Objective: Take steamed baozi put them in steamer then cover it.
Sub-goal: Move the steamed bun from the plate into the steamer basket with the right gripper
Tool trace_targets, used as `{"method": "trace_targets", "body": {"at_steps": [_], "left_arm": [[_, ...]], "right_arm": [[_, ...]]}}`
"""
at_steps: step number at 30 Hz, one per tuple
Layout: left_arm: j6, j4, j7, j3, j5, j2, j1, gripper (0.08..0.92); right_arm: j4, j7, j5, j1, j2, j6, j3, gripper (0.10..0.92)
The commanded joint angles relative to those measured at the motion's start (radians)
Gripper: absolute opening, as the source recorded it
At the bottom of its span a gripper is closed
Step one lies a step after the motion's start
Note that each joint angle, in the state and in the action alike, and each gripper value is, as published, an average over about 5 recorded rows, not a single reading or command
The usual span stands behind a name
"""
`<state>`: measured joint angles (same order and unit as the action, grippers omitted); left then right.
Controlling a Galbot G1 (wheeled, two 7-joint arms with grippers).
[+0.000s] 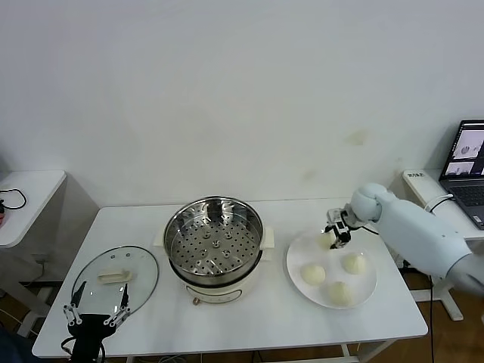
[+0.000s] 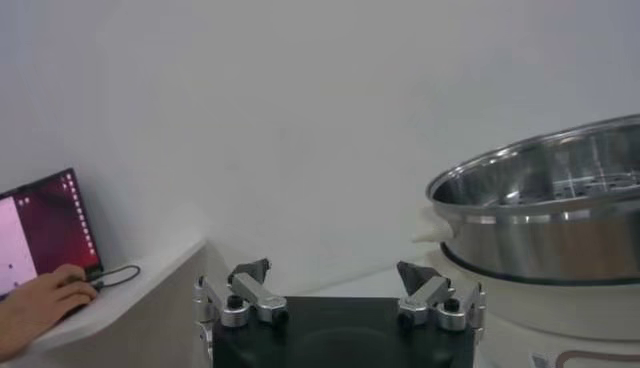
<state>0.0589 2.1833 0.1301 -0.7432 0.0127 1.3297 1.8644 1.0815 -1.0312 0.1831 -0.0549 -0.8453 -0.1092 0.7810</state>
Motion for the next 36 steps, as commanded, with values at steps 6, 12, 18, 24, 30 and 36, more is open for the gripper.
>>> {"method": "trace_targets", "body": {"at_steps": [6, 12, 18, 24, 30, 36], "left_arm": [[-0.013, -0.025, -0.004, 0.008, -0.043, -0.021, -0.016, 0.823], [-0.015, -0.029, -0.006, 0.01, -0.05, -0.028, -0.031, 0.823], [-0.016, -0.032, -0.008, 0.011, -0.054, -0.037, -0.038, 0.823], [-0.015, -0.04, -0.009, -0.001, -0.062, -0.045, -0.035, 0.823], [-0.012, -0.037, -0.008, -0.009, -0.06, -0.045, -0.033, 0.823], [-0.01, -0.04, -0.008, -0.013, -0.056, -0.039, -0.033, 0.823]], "right_arm": [[0.158, 0.005, -0.251, -0.331, 0.035, -0.019, 0.171, 0.551], [0.144, 0.025, -0.353, -0.497, -0.078, -0.021, 0.274, 0.551], [0.047, 0.051, -0.382, -0.547, -0.294, 0.011, 0.307, 0.551], [-0.066, 0.067, -0.374, -0.534, -0.489, 0.077, 0.33, 0.551], [-0.135, 0.08, -0.297, -0.483, -0.608, 0.196, 0.394, 0.551], [-0.181, 0.094, -0.19, -0.413, -0.659, 0.321, 0.443, 0.551]]}}
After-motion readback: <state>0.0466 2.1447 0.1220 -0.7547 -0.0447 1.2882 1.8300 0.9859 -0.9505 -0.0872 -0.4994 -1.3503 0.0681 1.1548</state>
